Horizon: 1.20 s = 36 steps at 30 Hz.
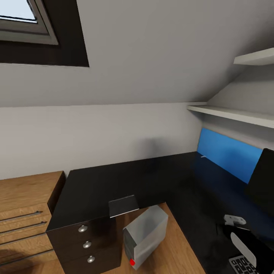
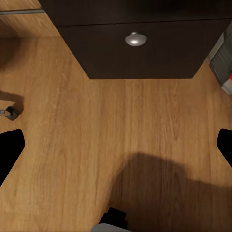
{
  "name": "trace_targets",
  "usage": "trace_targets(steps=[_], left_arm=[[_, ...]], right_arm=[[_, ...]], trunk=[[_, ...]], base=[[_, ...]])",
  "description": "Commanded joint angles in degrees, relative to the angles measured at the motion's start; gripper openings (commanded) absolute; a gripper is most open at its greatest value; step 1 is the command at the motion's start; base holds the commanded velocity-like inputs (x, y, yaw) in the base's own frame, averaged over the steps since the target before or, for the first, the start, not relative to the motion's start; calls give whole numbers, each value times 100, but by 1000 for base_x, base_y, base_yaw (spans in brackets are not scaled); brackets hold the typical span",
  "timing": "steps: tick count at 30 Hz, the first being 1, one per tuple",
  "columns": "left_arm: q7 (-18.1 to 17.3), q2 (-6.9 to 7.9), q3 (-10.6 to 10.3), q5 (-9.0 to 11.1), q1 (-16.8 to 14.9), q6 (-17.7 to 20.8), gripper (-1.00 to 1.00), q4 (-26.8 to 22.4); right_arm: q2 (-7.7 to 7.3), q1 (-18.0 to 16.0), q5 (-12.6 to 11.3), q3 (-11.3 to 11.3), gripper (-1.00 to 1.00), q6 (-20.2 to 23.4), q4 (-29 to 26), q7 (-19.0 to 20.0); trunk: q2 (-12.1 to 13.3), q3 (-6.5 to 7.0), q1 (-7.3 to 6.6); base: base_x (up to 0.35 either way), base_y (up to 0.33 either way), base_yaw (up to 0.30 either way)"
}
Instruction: In the bedroom, organize the workspace by keeping the computer under the desk, ensuring the monitor is on the desk, placing the keyboard on the desk next to the monitor, placing the mouse on the desk next to the keyboard, moving the folder from the swivel chair onto the desk next to the mouse, stacking the notebook on top of the folder with the pen on top of the notebook, and positioning the swivel chair next to the desk.
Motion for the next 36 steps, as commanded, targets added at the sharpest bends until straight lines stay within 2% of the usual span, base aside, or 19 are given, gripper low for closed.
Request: trace_targets(steps=[1,4,9,16,18,22,36], left_arm=[[41,8,-47,61,-6,-38,100,-2],[41,8,-47,61,-6,-37,100,-3],[41,8,-48,61,-4,-39,100,-4],[62,-220,-47,72,-4,-67,100,-94],[60,-247,-53,71,-5,-132,100,-102],[59,-261,-63,70,-4,-251,100,-104],[59,-257,-39,70,-8,-282,100,-118]], right_arm=[[-5,-7,-68,43,-100,-76,86,-52],[1,-7,-72,34,-100,-188,405,-56],[2,-7,-75,38,-100,-264,573,-58],[230,-1,-77,14,-100,-111,559,15],[287,1,-76,8,-100,-126,559,9],[306,1,-75,5,-100,-144,561,5],[319,2,-75,13,-100,-155,568,4]], trunk=[[-7,-8,1],[-7,-8,1],[-7,-8,1],[-7,-8,1],[-7,-8,1],[-7,-8,1],[-7,-8,1]], base=[[0,0,0],[0,0,0],[0,0,0],[0,0,0],[0,0,0],[0,0,0],[0,0,-2]])
